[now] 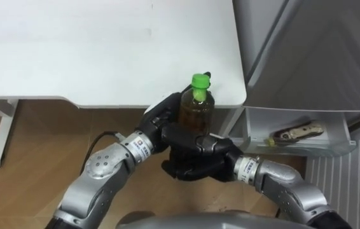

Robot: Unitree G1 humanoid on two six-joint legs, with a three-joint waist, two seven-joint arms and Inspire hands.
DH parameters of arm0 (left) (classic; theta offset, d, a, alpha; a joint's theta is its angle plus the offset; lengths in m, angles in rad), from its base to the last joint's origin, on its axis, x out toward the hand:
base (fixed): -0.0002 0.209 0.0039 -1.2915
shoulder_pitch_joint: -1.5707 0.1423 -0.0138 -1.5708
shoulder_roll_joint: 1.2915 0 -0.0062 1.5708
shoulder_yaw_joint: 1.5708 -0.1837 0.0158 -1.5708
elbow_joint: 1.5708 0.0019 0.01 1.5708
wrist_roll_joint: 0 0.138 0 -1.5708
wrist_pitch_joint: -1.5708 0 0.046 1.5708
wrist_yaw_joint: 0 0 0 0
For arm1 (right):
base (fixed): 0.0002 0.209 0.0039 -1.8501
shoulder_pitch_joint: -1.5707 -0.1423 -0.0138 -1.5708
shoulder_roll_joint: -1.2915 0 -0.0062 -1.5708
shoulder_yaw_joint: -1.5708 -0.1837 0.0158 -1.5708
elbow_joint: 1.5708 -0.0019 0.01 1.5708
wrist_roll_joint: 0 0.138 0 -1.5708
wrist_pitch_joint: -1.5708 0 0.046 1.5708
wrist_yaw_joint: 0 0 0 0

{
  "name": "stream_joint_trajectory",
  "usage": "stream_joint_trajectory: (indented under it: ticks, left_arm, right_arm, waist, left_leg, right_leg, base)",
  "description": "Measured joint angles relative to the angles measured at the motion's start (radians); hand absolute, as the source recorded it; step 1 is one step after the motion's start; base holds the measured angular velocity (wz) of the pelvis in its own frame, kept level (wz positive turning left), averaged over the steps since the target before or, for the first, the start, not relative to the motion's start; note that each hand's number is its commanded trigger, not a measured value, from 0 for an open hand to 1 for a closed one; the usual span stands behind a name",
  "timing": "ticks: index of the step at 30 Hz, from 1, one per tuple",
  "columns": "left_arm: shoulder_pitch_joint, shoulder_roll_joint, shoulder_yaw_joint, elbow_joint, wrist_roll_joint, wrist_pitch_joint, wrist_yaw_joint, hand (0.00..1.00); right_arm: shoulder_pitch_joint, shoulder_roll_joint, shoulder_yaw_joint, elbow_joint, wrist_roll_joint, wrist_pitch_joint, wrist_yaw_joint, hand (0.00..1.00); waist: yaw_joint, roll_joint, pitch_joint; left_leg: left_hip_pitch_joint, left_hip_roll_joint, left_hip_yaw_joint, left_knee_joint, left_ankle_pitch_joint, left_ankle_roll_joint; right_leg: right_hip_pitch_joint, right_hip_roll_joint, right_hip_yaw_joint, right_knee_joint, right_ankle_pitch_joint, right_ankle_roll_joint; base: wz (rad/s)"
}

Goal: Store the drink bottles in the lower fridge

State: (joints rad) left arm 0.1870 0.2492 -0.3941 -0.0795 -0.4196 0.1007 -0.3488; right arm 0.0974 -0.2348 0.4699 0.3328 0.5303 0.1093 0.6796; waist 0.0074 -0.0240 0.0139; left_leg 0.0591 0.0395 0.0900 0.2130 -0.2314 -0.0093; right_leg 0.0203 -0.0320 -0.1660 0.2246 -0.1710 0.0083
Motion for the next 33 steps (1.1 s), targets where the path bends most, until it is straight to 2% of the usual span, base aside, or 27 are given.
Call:
stream_joint_trajectory:
  ticks: [7,13,21,26,31,33]
  left_arm:
    - [-0.020,-0.014,-0.001,-0.010,0.000,-0.019,0.026,0.00]
    - [-0.026,-0.023,0.018,-0.073,-0.001,-0.039,0.062,0.00]
    - [-0.026,-0.041,0.121,-0.174,0.000,-0.102,0.106,0.00]
    - [-0.027,-0.040,0.186,-0.224,0.000,-0.112,0.150,0.00]
    - [-0.026,-0.040,0.232,-0.267,0.000,-0.143,0.173,0.00]
    - [-0.026,-0.040,0.250,-0.280,0.000,-0.156,0.190,0.00]
  right_arm:
    - [-0.001,-0.003,-0.004,0.000,0.039,0.000,0.009,1.00]
    - [0.003,-0.011,-0.002,0.001,0.054,0.000,0.025,1.00]
    - [0.025,-0.009,-0.024,0.001,0.055,0.000,0.042,1.00]
    - [0.034,-0.017,-0.046,0.001,0.054,0.000,0.051,1.00]
    - [0.045,-0.012,-0.089,-0.001,0.052,0.000,0.086,1.00]
    - [0.046,-0.012,-0.114,-0.001,0.045,0.000,0.104,1.00]
  waist:
    - [0.000,0.012,-0.0033]
    - [0.013,0.019,0.0000]
    - [0.028,0.007,0.0046]
    - [0.028,0.001,0.0036]
    - [0.028,0.007,0.0068]
    - [0.028,0.017,0.0055]
  left_leg:
    - [0.001,0.000,0.001,0.001,0.000,0.000]
    - [0.023,0.001,0.013,-0.002,0.000,0.000]
    - [0.023,0.001,0.015,-0.011,0.000,0.000]
    - [0.030,0.001,0.008,-0.008,0.000,0.000]
    - [0.044,0.001,0.011,-0.018,0.000,0.000]
    - [0.050,0.001,0.011,-0.020,0.000,0.000]
  right_leg:
    - [0.000,0.000,-0.001,-0.003,0.000,0.000]
    - [0.016,0.000,-0.002,-0.004,0.000,0.000]
    - [0.016,-0.001,-0.006,-0.002,0.000,0.000]
    - [0.024,-0.002,-0.013,-0.005,0.000,0.000]
    - [0.047,0.000,-0.013,-0.023,0.000,0.000]
    - [0.047,0.000,-0.014,-0.021,0.000,0.000]
  base:
    - [0.00]
    - [-0.05]
    - [-0.02]
    - [0.02]
    - [0.00]
    - [0.00]
